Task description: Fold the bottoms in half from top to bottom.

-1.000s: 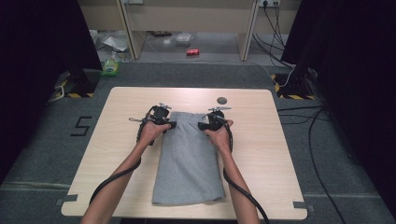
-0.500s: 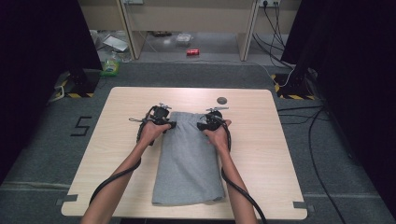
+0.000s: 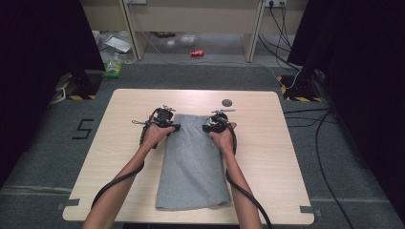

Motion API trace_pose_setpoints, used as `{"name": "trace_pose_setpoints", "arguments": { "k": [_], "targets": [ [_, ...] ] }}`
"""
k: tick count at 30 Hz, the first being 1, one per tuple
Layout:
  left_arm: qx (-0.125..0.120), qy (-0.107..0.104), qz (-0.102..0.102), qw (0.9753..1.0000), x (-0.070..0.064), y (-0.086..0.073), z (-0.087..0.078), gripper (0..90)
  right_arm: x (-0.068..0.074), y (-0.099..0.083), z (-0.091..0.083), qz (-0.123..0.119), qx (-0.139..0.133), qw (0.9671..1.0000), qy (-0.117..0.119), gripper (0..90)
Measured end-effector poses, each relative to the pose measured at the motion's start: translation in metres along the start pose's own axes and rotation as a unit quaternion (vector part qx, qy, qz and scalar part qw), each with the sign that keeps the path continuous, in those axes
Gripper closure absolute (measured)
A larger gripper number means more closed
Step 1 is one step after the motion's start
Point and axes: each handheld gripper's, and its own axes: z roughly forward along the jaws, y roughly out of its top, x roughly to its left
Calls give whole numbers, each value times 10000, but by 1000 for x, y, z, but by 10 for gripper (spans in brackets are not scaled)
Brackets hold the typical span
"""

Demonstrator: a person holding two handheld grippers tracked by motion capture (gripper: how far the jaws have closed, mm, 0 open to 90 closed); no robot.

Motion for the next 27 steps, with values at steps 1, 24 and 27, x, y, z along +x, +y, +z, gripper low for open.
{"name": "trace_pose_setpoints", "arguments": {
  "k": [1, 24, 27],
  "targets": [
    [-1, 2, 2, 10000, 0, 0, 0, 599, 0, 0, 0, 26, -1, 10000, 9, 740],
    [-218, -243, -112, 9994, 0, 5, -8, 694, -2, 3, -9, 9, -288, 9995, 88, 793],
    [-245, -248, -90, 9994, -1, 9, -10, 696, -3, 4, -11, 9, -332, 9994, 84, 793]
  ]
}}
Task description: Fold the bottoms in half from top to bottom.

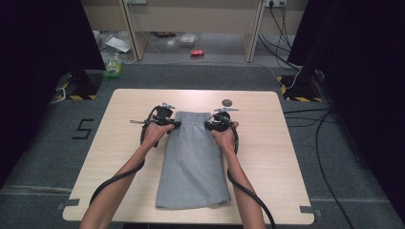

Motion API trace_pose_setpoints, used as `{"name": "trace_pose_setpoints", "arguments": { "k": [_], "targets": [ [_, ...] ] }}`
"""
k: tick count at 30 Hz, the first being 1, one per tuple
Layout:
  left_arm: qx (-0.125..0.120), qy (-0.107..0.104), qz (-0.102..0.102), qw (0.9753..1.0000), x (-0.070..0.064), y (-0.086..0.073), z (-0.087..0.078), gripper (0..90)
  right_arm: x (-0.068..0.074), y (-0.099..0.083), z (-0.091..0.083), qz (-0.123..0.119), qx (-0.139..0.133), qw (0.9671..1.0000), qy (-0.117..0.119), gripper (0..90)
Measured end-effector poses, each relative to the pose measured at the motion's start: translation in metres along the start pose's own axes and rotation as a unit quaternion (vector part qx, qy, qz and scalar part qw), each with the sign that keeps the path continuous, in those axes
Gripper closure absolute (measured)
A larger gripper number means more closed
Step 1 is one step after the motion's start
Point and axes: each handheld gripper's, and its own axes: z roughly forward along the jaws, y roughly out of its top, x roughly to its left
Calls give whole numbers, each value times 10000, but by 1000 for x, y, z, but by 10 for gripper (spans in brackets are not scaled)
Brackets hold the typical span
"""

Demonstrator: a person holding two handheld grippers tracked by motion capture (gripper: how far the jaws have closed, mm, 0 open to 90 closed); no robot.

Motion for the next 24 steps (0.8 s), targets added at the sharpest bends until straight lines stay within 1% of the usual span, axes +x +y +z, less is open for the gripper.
{"name": "trace_pose_setpoints", "arguments": {
  "k": [2, 8, 11, 14, 18, 21, 24],
  "targets": [
    [-37, -24, 14, 10000, -1, 2, -3, 698, 0, 1, -2, 39, -31, 10000, 14, 794],
    [-224, -161, -19, 9996, -1, 13, -15, 699, -2, 8, -12, 29, -196, 9998, 98, 796],
    [-276, -168, 72, 9995, -4, 17, -22, 699, -1, 11, -19, -1, -278, 9995, 134, 796],
    [-332, -221, 147, 9991, -7, 19, -29, 700, 0, 13, -26, -45, -341, 9992, 192, 797],
    [-425, -325, 172, 9984, -10, 18, -38, 702, 2, 14, -39, -92, -453, 9984, 312, 797],
    [-473, -345, 301, 9978, -13, 18, -44, 705, 4, 14, -47, -153, -501, 9979, 383, 798],
    [-587, -398, 365, 9968, -18, 17, -52, 712, 6, 13, -53, -188, -536, 9975, 418, 799]
  ]
}}
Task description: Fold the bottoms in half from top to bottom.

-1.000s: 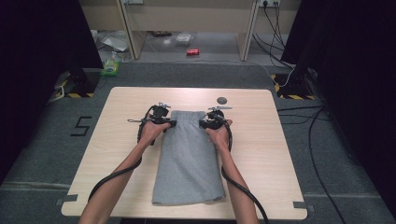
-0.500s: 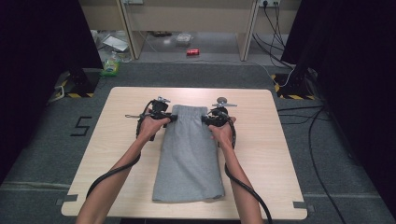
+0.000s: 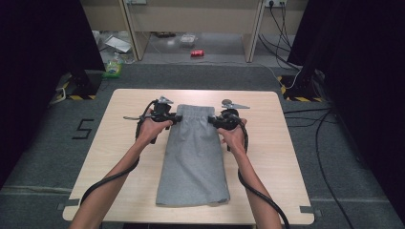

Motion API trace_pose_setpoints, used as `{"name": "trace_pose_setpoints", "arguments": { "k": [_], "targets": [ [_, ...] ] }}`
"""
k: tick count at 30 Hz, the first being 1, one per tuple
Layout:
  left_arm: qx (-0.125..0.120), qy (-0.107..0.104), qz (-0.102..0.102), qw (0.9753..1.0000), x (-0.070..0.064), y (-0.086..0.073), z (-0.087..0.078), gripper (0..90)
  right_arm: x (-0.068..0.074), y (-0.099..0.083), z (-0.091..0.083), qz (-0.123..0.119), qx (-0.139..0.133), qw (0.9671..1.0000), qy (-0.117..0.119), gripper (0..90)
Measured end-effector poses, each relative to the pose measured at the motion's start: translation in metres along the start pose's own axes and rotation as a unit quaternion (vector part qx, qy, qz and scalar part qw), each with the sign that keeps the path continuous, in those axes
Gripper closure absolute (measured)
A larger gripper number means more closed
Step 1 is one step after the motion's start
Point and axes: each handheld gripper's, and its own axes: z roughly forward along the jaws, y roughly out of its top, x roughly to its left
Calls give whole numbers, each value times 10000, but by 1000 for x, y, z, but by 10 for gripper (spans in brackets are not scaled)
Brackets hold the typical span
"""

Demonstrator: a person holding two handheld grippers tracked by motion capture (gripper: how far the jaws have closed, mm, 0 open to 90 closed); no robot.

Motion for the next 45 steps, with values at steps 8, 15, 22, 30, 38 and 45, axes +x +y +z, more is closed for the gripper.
{"name": "trace_pose_setpoints", "arguments": {
  "k": [8, 15, 22, 30, 38, 45],
  "targets": [
    [-261, -189, 294, 9990, -15, -2, -21, 717, 9, -2, -17, -75, -182, 9996, 217, 800],
    [-503, -393, 655, 9958, -32, -12, -48, 723, 17, -8, -37, -145, -329, 9984, 443, 800],
    [-685, -590, 930, 9915, -45, -30, -72, 732, 33, -20, -60, -337, -415, 9962, 685, 800],
    [-864, -842, 1054, 9871, -54, -61, -96, 732, 52, -43, -81, -553, -469, 9934, 888, 801],
    [-825, -1091, 1248, 9827, -65, -93, -110, 732, 70, -75, -102, -725, -404, 9916, 995, 801],
    [-730, -1250, 1296, 9809, -73, -118, -115, 732, 81, -97, -112, -841, -334, 9902, 1061, 800]
  ]
}}
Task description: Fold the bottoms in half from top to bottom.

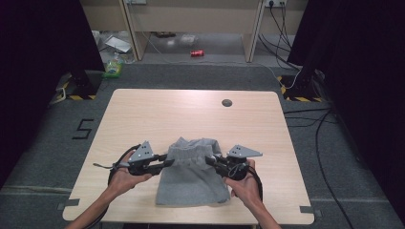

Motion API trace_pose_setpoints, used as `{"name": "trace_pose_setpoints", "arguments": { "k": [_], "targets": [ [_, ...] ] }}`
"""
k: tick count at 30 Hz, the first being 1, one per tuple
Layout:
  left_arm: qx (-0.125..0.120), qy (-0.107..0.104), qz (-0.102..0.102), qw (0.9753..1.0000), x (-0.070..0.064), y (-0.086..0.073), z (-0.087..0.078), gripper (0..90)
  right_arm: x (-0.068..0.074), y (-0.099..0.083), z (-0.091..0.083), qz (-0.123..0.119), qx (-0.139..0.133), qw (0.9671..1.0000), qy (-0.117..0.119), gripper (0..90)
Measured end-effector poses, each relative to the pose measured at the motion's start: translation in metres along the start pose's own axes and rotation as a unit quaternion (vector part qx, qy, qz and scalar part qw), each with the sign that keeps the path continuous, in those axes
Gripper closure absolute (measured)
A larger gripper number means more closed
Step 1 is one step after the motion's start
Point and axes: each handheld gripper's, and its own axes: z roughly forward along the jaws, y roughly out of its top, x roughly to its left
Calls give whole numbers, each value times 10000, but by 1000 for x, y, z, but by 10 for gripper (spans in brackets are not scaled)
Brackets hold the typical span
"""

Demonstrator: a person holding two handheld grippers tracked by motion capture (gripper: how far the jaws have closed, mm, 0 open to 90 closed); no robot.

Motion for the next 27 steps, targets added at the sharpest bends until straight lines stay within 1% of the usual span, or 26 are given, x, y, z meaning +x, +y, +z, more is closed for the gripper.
{"name": "trace_pose_setpoints", "arguments": {
  "k": [4, 6, 11, 12, 13, 17, 20, 21, 22, 24, 26, 27],
  "targets": [
    [57, -98, 55, 9999, -8, -10, -2, 731, 7, -11, -3, -51, 87, 9999, 8, 800],
    [85, -158, 35, 9998, -12, -16, -2, 731, 10, -17, -5, -48, 138, 9999, 26, 800],
    [240, -293, 52, 9993, -20, -29, -1, 730, 15, -29, -8, -74, 284, 9996, 36, 798],
    [269, -306, 57, 9992, -21, -31, -1, 730, 16, -30, -8, -121, 330, 9994, 33, 797],
    [293, -311, 53, 9991, -22, -33, -1, 729, 17, -32, -8, -176, 353, 9992, 24, 796],
    [364, -386, -28, 9986, -23, -39, 1, 724, 20, -36, -9, -242, 468, 9986, 16, 787],
    [430, -444, -38, 9981, -24, -42, 3, 716, 19, -41, -9, -183, 572, 9982, 39, 770],
    [434, -456, -60, 9980, -25, -43, 3, 710, 18, -42, -8, -171, 611, 9980, 58, 757],
    [434, -482, -105, 9978, -25, -44, 3, 703, 18, -43, -9, -109, 627, 9980, 48, 743],
    [426, -547, -200, 9974, -24, -44, 2, 673, 18, -44, -11, -44, 659, 9978, 67, 695],
    [398, -602, -274, 9970, -24, -43, -1, 620, 18, -45, -14, 7, 635, 9980, 73, 650],
    [370, -611, -290, 9970, -24, -42, -2, 614, 19, -45, -17, 41, 637, 9979, 80, 638]
  ]
}}
